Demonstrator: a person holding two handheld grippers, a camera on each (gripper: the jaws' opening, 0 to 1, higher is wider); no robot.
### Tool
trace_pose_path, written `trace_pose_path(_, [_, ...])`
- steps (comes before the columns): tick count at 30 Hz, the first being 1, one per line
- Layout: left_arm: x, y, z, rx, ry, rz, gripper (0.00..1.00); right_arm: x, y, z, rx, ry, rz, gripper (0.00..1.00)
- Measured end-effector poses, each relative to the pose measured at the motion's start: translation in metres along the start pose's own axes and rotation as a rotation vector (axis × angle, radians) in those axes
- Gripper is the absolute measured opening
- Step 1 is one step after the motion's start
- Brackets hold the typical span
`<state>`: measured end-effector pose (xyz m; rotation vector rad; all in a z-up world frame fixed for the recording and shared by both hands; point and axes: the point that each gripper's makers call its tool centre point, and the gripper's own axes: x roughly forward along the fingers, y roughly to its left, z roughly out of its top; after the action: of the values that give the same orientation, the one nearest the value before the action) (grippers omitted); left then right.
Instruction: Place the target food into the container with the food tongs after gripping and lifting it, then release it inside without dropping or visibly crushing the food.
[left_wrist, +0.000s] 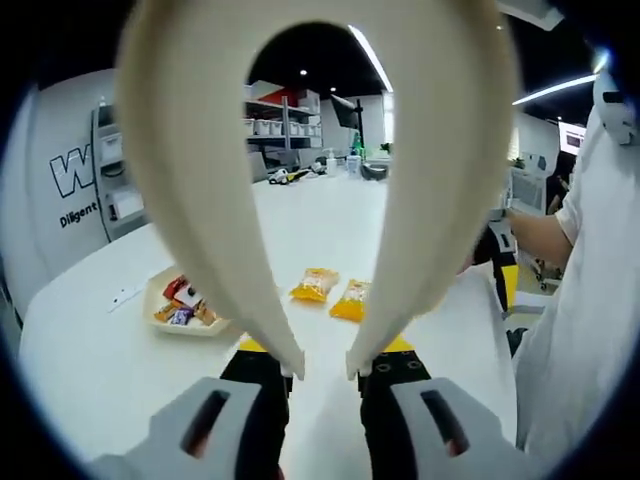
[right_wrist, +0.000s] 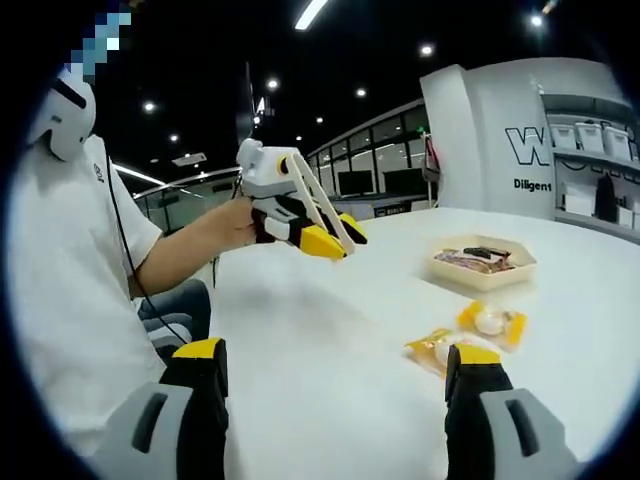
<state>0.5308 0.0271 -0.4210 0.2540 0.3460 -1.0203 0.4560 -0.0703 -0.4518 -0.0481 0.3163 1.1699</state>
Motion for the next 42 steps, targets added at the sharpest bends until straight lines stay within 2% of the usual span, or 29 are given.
trace_pose_path(10, [-0.002,-0.009,-0.001,-0.01,-0.008,-0.003,0.24,-0.001,-0.002,0.001,-0.005,-0.004,-0.001,0.91])
trace_pose_path(13, [-0.001,-0.011,-0.002,0.0,-0.007,0.002,0.24,-0.002,-0.003,-0.004,0.001,-0.006,-0.006,0.91])
trace_pose_path(27, [0.015,-0.027,-0.002,0.001,-0.014,-0.032,0.24,-0.011,-0.002,-0.016,0.014,-0.009,-0.029,0.91])
trace_pose_path(42, [0.03,-0.035,0.001,-0.003,-0.019,-0.063,0.24,-0.015,-0.004,-0.019,0.019,-0.019,-0.041,0.92])
